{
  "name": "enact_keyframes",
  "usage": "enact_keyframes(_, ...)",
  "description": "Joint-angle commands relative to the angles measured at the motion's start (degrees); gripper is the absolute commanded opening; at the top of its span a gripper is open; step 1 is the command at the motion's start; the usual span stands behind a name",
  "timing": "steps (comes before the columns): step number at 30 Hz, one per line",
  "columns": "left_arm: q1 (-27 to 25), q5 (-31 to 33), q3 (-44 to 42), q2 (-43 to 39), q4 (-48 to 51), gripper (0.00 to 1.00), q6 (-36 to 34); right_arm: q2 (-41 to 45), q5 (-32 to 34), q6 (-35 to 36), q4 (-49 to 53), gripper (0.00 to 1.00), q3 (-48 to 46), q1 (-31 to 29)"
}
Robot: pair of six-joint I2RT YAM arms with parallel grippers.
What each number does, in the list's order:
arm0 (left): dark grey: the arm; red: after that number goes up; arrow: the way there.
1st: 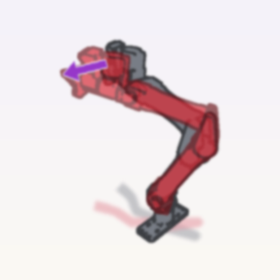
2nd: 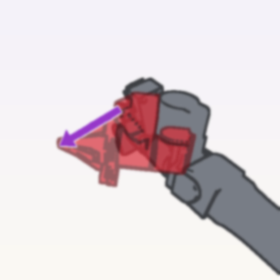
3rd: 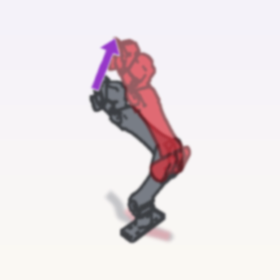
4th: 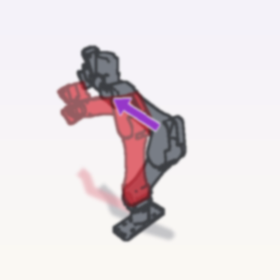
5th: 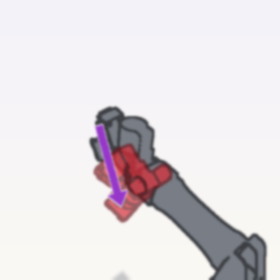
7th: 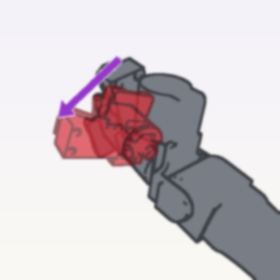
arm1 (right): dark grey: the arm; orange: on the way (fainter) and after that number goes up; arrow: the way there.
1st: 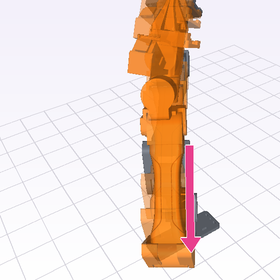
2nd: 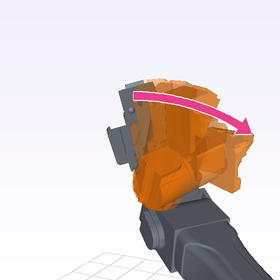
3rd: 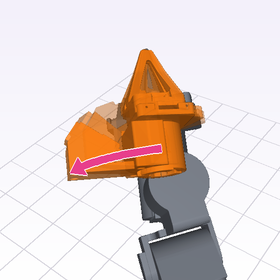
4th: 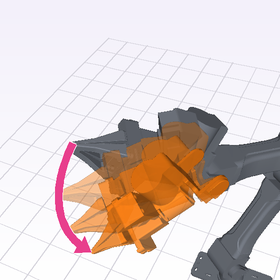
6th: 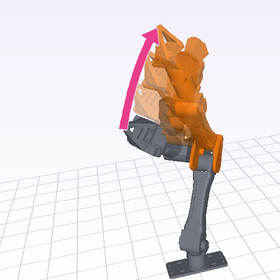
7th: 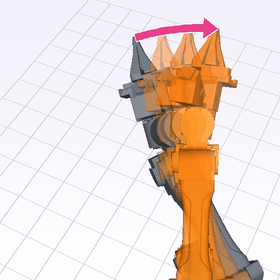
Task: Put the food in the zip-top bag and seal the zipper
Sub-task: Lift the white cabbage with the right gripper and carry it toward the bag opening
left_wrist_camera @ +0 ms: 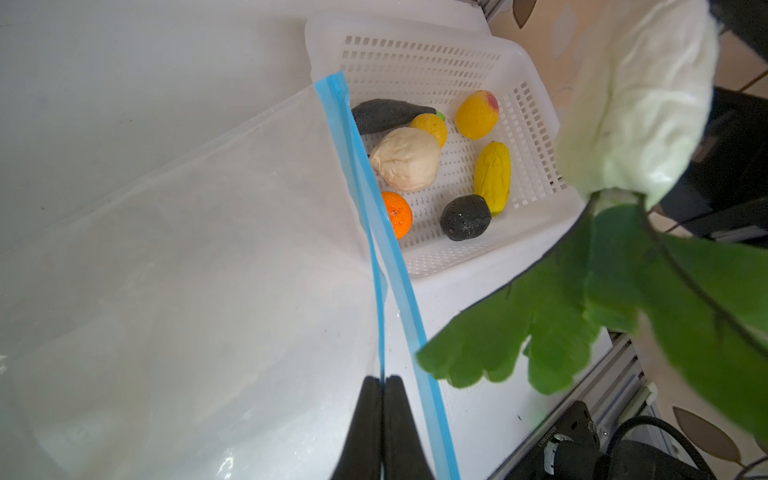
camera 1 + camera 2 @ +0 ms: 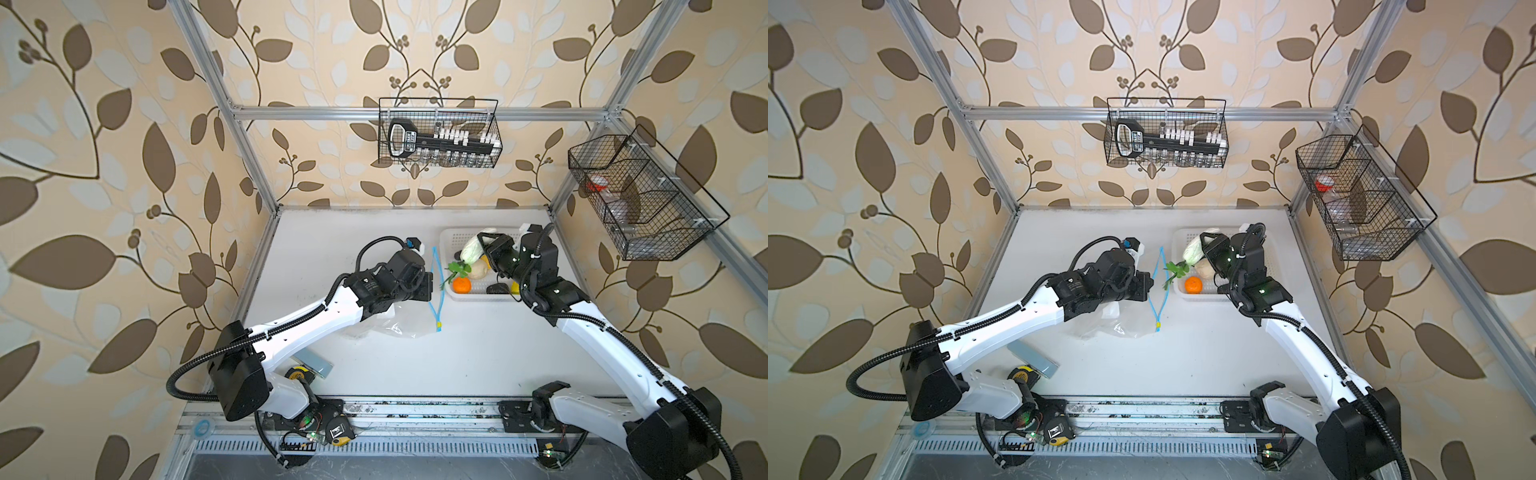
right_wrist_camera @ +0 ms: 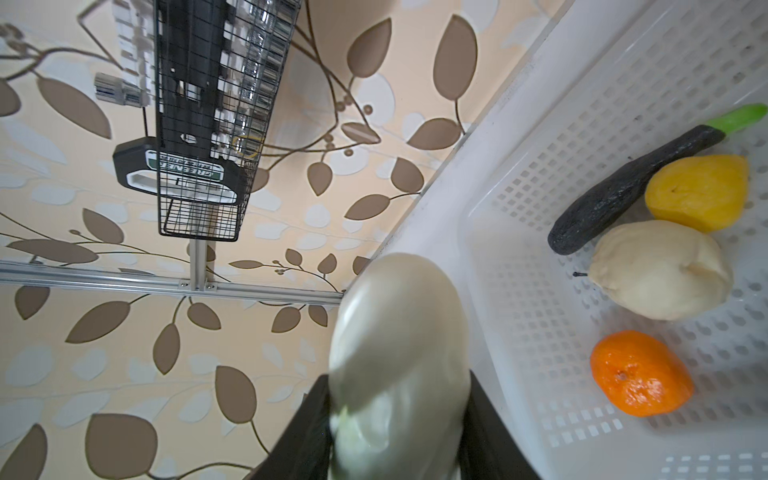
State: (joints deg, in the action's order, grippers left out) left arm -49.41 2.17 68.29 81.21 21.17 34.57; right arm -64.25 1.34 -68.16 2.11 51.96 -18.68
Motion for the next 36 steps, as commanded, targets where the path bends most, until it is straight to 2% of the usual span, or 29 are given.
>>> enact_keyframes(1,0.35,1.41,2.02,-2.20,-2.06,0.00,0.41,0.59,1.82,-2.20,-4.57,0.40,-1.43,-1.00)
enact_keyframes(7,0.36,1.57,1.67,-2.70,-2.16,0.00,0.49,0.61,4.09,-0.14,-5.33,0.39,-2.22,-2.15)
enact_keyframes(13,0.36,1.28,1.66,-3.08,-2.11,0.00,0.59,0.02,5.01,2.05,-10.80,0.37,-7.08,-3.02)
enact_keyframes(28,0.35,0.69,1.84,-3.95,-2.37,0.00,0.84,-2.00,14.48,9.27,-13.01,0.35,-8.77,-9.15)
enact_keyframes(36,0.36,0.13,2.46,-4.22,-2.29,0.00,0.94,-3.42,16.58,10.46,-12.09,0.33,-8.81,-10.30)
